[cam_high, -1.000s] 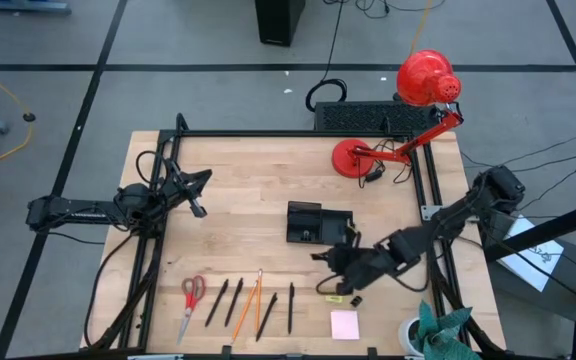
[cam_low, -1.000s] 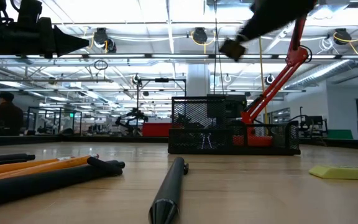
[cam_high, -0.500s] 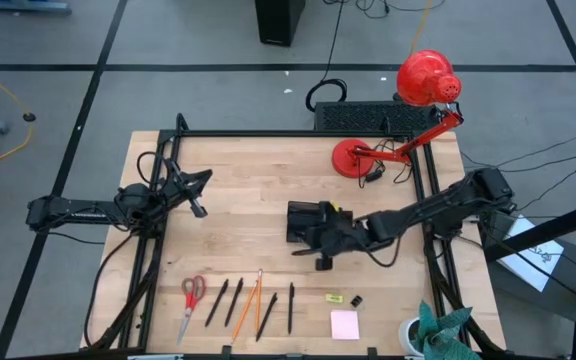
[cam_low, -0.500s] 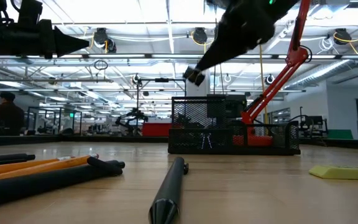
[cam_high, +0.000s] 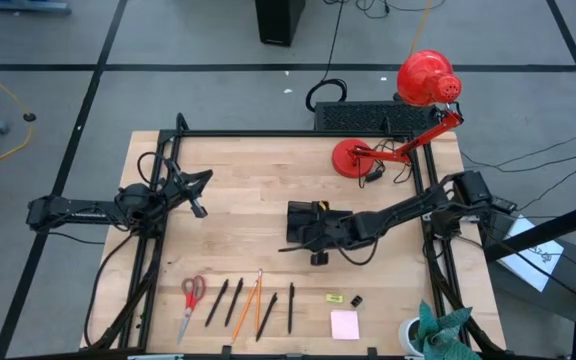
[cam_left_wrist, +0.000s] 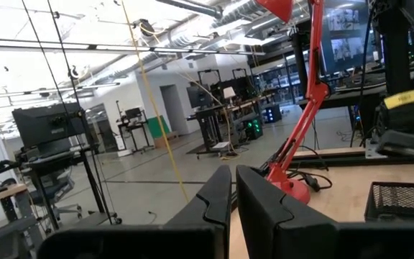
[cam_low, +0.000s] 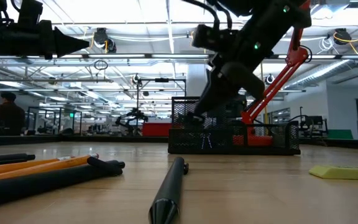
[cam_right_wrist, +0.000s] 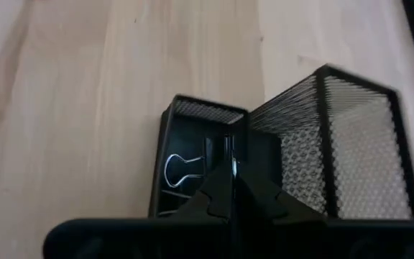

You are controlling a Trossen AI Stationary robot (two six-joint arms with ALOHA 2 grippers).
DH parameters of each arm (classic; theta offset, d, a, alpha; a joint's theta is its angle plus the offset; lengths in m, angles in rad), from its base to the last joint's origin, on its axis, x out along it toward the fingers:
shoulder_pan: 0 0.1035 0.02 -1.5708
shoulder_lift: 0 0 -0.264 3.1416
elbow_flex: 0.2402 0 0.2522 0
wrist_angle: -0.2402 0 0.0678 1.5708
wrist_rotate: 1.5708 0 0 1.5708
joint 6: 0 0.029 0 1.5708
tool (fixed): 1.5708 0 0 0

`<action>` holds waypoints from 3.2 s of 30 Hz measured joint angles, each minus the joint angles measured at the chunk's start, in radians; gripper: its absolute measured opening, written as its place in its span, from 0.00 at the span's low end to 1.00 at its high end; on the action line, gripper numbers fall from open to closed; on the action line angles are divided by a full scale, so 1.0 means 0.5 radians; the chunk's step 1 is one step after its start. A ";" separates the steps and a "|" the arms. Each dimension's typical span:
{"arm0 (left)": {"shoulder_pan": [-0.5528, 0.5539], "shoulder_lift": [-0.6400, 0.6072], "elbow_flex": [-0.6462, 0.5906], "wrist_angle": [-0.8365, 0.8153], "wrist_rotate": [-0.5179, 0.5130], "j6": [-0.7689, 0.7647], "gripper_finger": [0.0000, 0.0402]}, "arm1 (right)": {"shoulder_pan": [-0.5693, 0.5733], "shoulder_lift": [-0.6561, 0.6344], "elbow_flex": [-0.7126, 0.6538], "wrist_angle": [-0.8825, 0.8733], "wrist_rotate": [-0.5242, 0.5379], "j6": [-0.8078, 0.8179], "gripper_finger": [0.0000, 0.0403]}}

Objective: Pick and place office supplies into organizer
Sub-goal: Put the black binder clip into the black desk organizer

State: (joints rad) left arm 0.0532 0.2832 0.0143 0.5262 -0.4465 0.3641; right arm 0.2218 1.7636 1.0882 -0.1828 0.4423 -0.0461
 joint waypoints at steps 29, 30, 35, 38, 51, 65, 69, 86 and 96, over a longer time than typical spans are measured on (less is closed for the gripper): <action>0.000 0.000 0.000 0.001 0.000 -0.002 0.08 | -0.022 0.044 0.000 0.045 0.006 0.090 0.23; 0.000 0.000 0.000 0.001 0.000 -0.002 0.08 | -0.020 0.023 0.000 0.043 0.006 0.075 0.24; 0.000 0.000 0.000 0.000 0.000 -0.002 0.08 | 0.033 -0.125 0.000 0.042 0.010 0.016 0.28; 0.000 0.000 0.000 -0.001 -0.001 -0.002 0.08 | 0.084 -0.265 0.000 0.029 0.011 -0.006 0.29; 0.000 0.000 0.000 -0.002 0.000 -0.002 0.08 | 0.625 -0.519 0.087 -0.029 0.076 0.028 0.31; 0.000 0.000 0.000 -0.007 0.001 -0.014 0.08 | 1.034 -0.326 0.385 -0.753 -0.057 0.850 0.33; -0.001 0.000 0.000 -0.013 0.002 -0.022 0.08 | 1.132 -0.218 0.383 -0.877 -0.164 1.050 0.32; -0.001 0.000 0.000 -0.014 0.002 -0.025 0.08 | 1.222 0.039 0.383 -1.184 -0.372 1.346 0.34; 0.000 0.000 0.000 -0.014 0.003 -0.025 0.08 | 1.223 0.038 0.358 -1.217 -0.366 1.285 0.50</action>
State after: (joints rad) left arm 0.0530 0.2832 0.0143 0.5191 -0.4450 0.3515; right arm 0.8333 1.7828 1.2671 -0.7911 0.2592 0.5966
